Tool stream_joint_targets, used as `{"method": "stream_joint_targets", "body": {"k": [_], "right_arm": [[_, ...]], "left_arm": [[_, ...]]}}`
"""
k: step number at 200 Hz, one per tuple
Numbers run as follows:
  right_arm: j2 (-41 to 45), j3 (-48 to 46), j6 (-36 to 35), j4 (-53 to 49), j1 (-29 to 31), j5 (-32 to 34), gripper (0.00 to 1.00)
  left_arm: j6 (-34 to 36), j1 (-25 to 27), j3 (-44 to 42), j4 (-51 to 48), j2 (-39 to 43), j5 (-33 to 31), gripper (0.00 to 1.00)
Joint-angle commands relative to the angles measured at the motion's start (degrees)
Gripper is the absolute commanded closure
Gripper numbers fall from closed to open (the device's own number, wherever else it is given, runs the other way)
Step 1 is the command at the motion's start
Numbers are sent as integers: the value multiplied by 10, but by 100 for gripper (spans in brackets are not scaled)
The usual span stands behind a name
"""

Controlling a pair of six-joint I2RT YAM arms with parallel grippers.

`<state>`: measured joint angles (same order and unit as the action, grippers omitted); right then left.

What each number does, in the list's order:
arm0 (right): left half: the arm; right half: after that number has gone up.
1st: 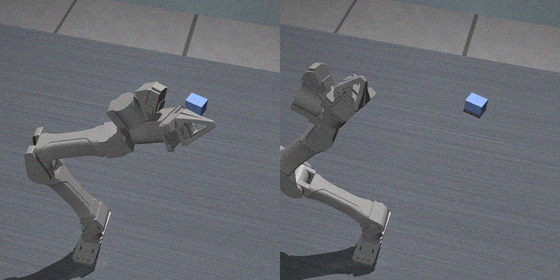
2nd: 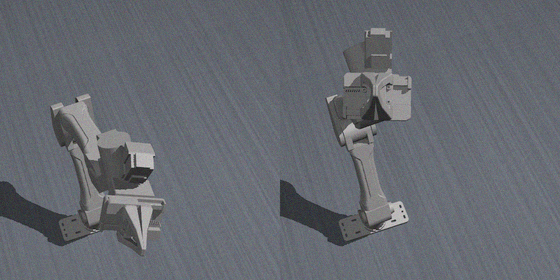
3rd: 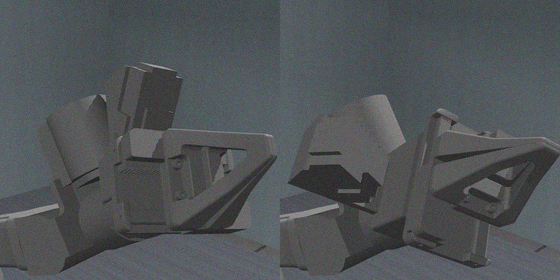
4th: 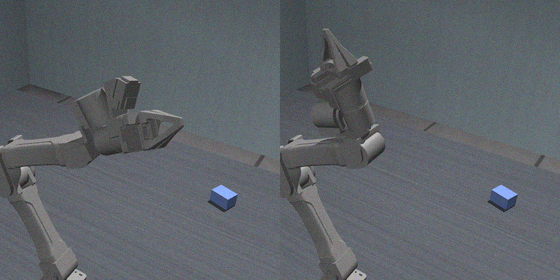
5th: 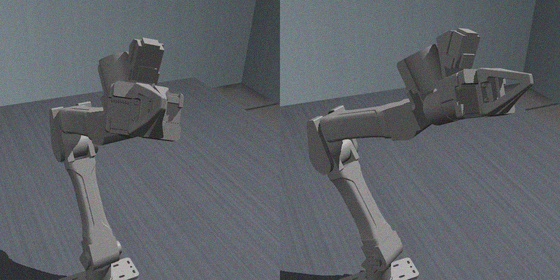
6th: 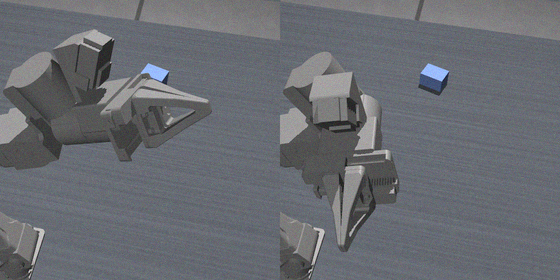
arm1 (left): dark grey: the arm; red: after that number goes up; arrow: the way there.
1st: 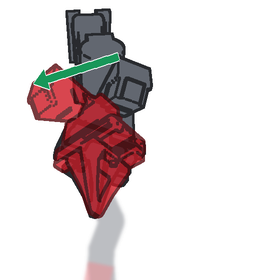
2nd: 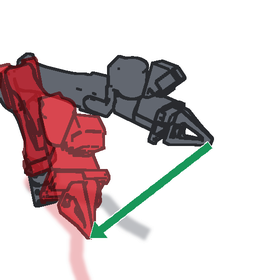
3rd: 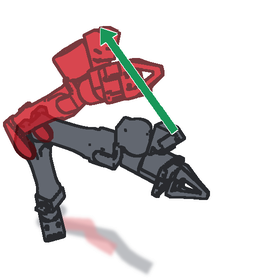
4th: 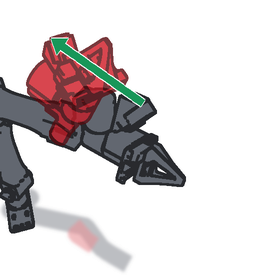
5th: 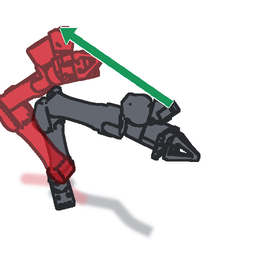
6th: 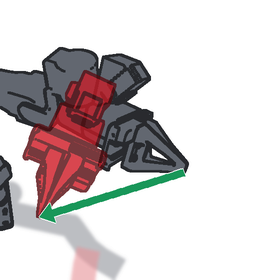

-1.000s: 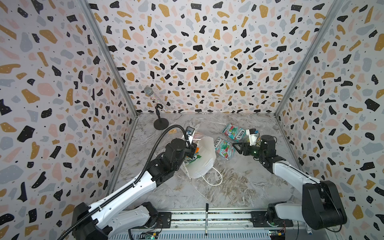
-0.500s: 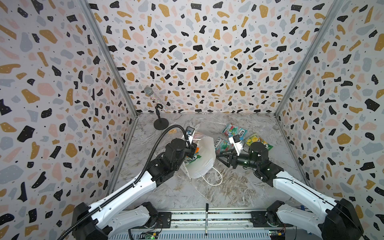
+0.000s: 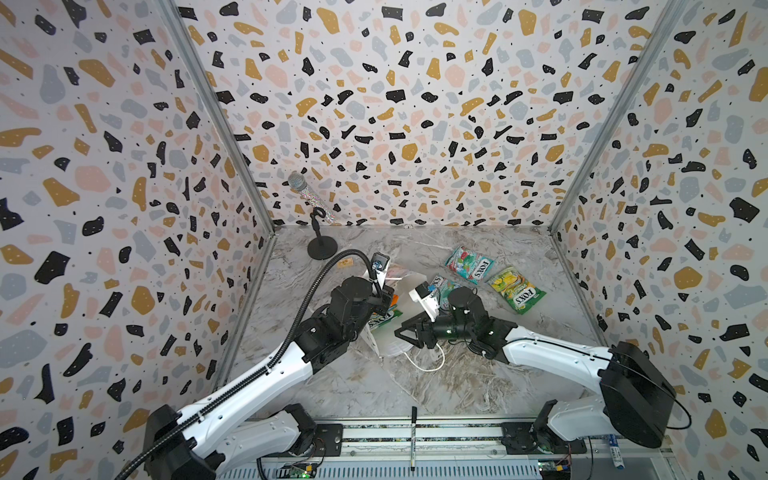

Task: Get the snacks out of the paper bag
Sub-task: 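Move the right gripper back into the bag opening, then close the right gripper on the orange Fox's Fruits packet in the bag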

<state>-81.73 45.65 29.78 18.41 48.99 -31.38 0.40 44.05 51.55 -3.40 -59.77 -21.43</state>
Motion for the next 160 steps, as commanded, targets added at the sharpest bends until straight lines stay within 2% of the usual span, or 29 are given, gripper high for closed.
{"method": "stream_joint_targets", "body": {"k": [1,35,72,160], "right_arm": [[-35,41,31,16,7,28,52],[-86,67,112,35,15,73,55],[-131,81,208,99,17,80,58],[-181,124,287,106,21,124,61]], "left_arm": [[1,-2,-2,11,11,-3,100],[1,-2,-3,12,12,-1,100],[1,-2,-2,12,12,3,100],[2,-2,-4,13,12,11,100]]}}
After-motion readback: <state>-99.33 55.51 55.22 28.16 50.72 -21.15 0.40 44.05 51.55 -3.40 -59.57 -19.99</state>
